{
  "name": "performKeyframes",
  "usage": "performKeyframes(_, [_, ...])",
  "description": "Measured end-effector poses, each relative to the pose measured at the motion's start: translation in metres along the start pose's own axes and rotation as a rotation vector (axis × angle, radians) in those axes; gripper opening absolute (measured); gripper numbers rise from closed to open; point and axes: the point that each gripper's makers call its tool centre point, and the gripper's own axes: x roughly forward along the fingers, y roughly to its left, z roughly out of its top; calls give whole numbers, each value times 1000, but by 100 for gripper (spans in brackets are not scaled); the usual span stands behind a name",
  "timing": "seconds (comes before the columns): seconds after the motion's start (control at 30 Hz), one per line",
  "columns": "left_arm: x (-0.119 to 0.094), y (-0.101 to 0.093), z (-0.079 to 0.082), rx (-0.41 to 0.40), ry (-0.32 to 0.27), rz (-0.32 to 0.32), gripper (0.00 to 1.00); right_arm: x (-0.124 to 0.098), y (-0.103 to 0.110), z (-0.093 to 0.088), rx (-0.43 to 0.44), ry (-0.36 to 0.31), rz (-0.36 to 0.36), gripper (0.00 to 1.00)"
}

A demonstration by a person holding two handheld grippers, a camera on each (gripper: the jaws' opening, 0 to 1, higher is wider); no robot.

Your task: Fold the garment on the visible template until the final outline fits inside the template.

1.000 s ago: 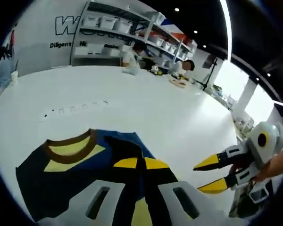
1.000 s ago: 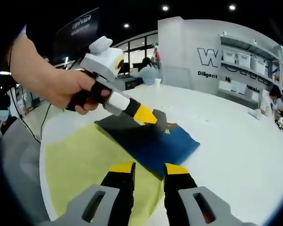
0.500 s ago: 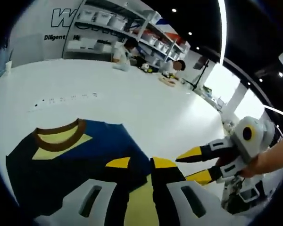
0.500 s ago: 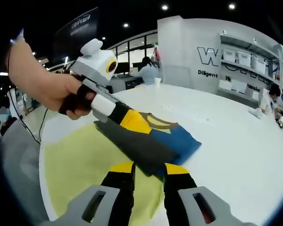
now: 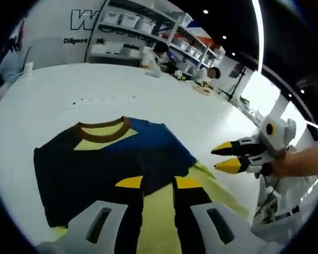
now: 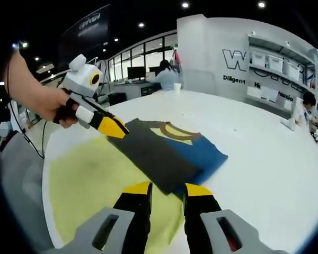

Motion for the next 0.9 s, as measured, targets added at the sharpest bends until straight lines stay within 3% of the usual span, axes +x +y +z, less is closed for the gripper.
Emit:
performKeyframes(0.43, [-69, 38, -40, -30, -2, 98, 20, -4, 5, -23, 5, 58, 4, 18])
performKeyframes(0.67, [-113, 60, -84, -41, 86, 177, 22, -19, 12, -41, 10, 95, 4, 19])
performKeyframes(0.9, [-133, 64, -125, -70, 172, 207, 27, -37, 20, -58, 20, 127, 0, 19])
